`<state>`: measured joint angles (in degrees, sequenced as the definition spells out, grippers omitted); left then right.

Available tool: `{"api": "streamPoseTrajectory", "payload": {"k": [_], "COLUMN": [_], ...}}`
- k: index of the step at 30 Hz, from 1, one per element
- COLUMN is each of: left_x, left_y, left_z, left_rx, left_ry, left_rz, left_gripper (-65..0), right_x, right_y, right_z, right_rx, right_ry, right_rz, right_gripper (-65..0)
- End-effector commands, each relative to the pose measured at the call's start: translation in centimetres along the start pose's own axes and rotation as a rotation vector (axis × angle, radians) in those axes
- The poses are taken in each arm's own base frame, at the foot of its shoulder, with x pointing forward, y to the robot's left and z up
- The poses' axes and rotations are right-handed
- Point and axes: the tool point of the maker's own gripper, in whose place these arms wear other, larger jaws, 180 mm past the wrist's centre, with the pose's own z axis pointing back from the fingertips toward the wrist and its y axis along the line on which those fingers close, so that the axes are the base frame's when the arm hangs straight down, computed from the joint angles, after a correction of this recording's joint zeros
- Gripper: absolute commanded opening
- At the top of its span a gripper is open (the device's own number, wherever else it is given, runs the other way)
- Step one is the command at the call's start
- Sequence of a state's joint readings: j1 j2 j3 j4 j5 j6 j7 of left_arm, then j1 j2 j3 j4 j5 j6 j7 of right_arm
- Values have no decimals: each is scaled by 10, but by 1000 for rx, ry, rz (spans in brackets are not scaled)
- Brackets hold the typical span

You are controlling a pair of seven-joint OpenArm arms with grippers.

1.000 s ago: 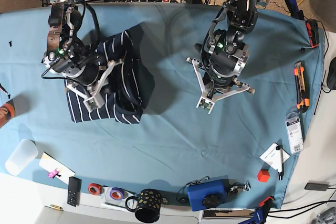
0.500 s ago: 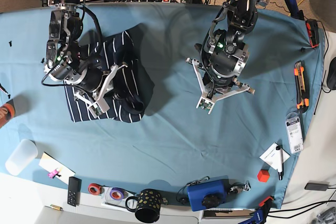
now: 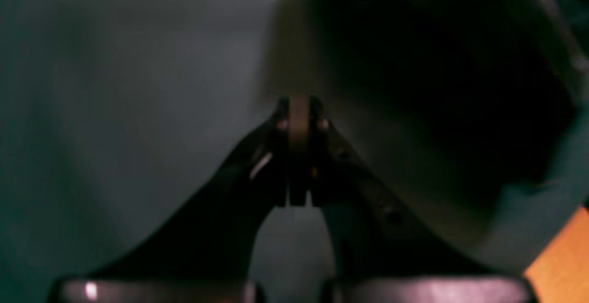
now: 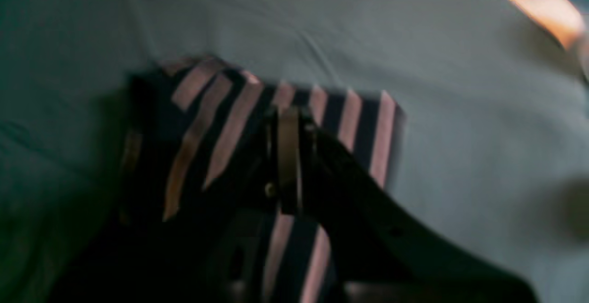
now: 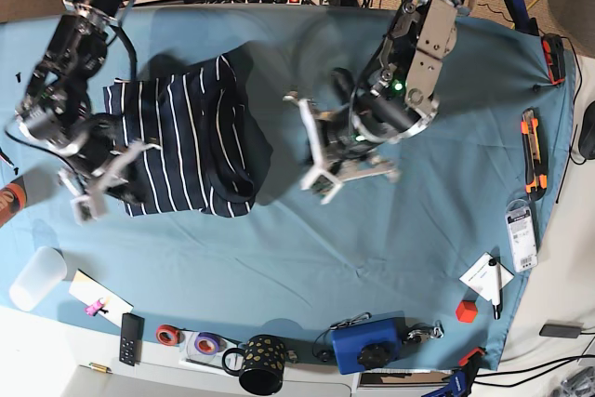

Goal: Layout the t-shirt on the table in an organized manner, then fold the t-shirt properly
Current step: 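Tuck and smooth the bundle edges with both grippers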

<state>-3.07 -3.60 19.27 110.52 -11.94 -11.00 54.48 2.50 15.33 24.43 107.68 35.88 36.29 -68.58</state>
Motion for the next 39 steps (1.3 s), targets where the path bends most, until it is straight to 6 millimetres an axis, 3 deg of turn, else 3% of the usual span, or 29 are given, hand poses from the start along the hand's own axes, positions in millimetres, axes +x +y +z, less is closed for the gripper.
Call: {"api": "streamPoseTrajectory", "payload": {"k": [1,5,13,17,21,26,31,35,37,39], "left_x": [31,61,70,47,9,-7,25,63,66,50], "left_y": [-4,-34,-90,-96,-81,-77,-69,-84,-95,-106], "left_z": [1,-16,-67,-94,-117,-117,-97,-69,-61,-61], "left_rx": [-7,-81,-227,-226,-177,-164,-89,-136,-177,-216], "left_ry": [-96,-142,-95,-21,100,178,150,52,22,47], "left_rz": [-16,-53,-155,-185,-198,-203,-162,-136,-141,-112], "left_gripper": [-650,-650,-650,-650,-650,-650,-650,-650,-650,-650], "right_x": [12,-15,-74,-103,-119,-103,-70,-54,-46,-41], "right_y": [-10,-35,-43,-42,-40,-40,-39,-40,-42,-43], "right_z": [9,19,-5,-14,-18,-16,-12,-16,-18,-18], "right_rx": [-27,-79,-21,3,17,56,130,138,139,141], "right_ry": [-50,-11,100,158,193,128,-3,-35,-51,-54], "right_rz": [11,-42,-213,-292,-335,-359,-399,-393,-388,-382], "right_gripper": [-637,-637,-637,-637,-637,-637,-637,-637,-637,-637]}}
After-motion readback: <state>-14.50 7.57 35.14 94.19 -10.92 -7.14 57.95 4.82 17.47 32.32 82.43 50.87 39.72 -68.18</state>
